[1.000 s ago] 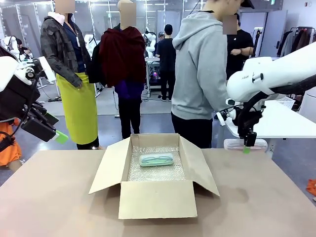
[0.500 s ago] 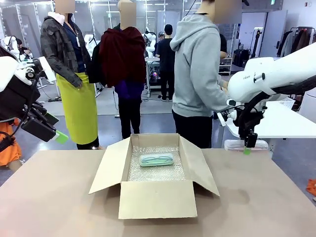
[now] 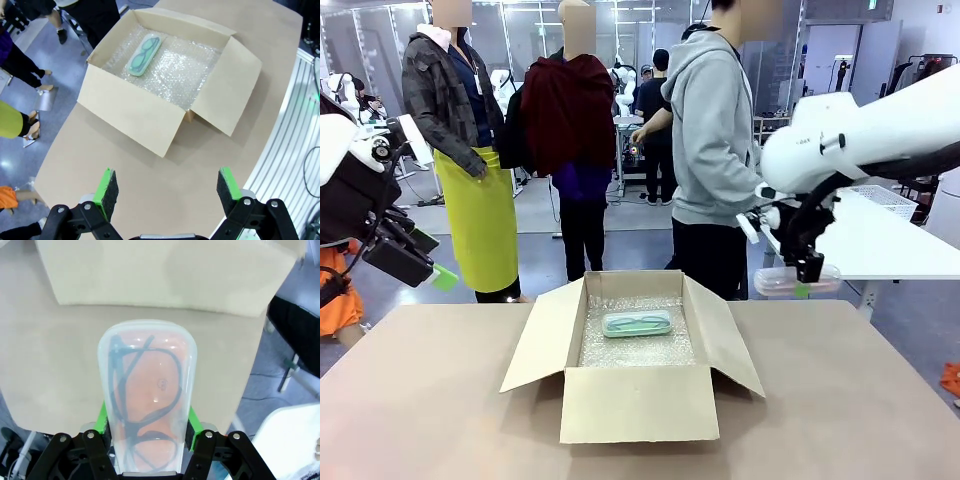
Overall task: Pack the glasses set securely to prepare it for shipping.
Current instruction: Put the Glasses case from the right side of the table into the Package Box.
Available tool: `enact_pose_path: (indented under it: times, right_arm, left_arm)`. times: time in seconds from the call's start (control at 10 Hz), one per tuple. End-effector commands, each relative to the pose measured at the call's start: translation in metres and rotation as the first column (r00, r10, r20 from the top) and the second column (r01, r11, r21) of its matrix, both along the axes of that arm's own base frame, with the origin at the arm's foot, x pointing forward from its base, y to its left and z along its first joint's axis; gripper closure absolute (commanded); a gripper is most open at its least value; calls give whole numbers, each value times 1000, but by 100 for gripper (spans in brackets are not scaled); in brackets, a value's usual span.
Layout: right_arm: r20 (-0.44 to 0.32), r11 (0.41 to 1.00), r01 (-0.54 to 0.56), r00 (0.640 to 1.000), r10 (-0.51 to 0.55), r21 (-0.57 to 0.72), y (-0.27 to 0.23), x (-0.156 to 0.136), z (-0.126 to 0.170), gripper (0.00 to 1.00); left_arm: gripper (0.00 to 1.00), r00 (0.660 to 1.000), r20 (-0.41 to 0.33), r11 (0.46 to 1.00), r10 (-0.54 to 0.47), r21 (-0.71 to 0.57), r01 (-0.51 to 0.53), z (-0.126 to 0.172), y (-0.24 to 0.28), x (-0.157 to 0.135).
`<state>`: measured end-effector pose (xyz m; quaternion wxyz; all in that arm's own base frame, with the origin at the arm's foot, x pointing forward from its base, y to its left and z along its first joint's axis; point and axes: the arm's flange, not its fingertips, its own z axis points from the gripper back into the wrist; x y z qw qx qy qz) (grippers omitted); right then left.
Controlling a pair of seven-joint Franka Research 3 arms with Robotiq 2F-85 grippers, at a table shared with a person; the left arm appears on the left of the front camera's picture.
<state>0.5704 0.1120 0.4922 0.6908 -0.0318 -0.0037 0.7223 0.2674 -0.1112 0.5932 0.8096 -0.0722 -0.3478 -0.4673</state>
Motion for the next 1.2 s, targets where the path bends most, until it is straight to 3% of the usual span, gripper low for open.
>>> enact_pose_path:
  times: [0.0, 0.2, 0.5, 0.9, 1.1]
  right_arm:
    - [2, 998, -60, 998, 60, -23, 41, -9, 20, 36]
    - [-3, 995, -103, 995, 103, -9, 113, -16, 36, 36]
    - [15, 989, -148, 989, 148, -8, 201, -15, 28, 36]
    - [1, 980, -193, 981, 193, 40, 267, -19, -25, 36]
    - [-62, 976, -215, 974, 217, 40, 274, -19, -61, 36]
  left_arm:
    - [0, 1000, 4, 1000, -7, 2, 7, 0, 2, -1]
    - [0, 1000, 4, 1000, -7, 2, 7, 0, 2, -1]
    - [0, 1000, 4, 1000, -7, 2, 7, 0, 2, -1]
    - [0, 1000, 4, 1000, -7, 2, 7, 0, 2, -1]
    - [0, 1000, 4, 1000, -7, 2, 7, 0, 2, -1]
